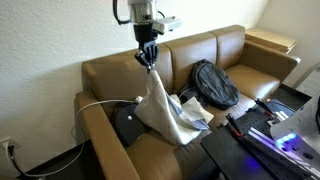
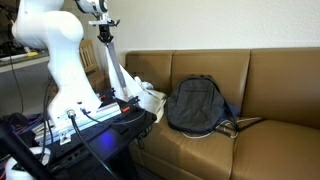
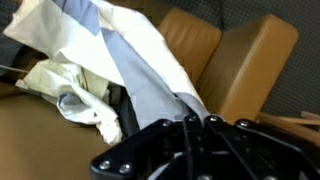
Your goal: Move the white cloth on top of the grey backpack to the left side of the sofa
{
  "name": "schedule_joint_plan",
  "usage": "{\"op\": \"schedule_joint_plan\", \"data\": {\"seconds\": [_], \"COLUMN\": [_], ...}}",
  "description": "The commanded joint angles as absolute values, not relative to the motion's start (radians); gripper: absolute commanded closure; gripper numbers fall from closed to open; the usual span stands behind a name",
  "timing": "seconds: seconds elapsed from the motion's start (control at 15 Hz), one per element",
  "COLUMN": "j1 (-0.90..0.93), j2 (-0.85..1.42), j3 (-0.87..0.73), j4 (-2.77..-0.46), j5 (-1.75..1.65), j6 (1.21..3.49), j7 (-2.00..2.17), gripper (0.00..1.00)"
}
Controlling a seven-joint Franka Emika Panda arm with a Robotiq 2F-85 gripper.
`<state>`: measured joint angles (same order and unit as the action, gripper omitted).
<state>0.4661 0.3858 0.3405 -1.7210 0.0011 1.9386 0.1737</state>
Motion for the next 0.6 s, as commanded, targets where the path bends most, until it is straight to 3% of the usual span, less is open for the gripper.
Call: {"op": "schedule_joint_plan", "data": {"seconds": [0.0, 0.53], "j1": [0.539, 0.639], "j2": [0.443, 0.569], "j3": [0.327, 0.184], "j4": [-1.544, -1.473], "j5": [-0.054, -0.391], "j6": [1.995, 2.024], "j7": [0.285, 0.339], "gripper": [1.00, 1.00]}}
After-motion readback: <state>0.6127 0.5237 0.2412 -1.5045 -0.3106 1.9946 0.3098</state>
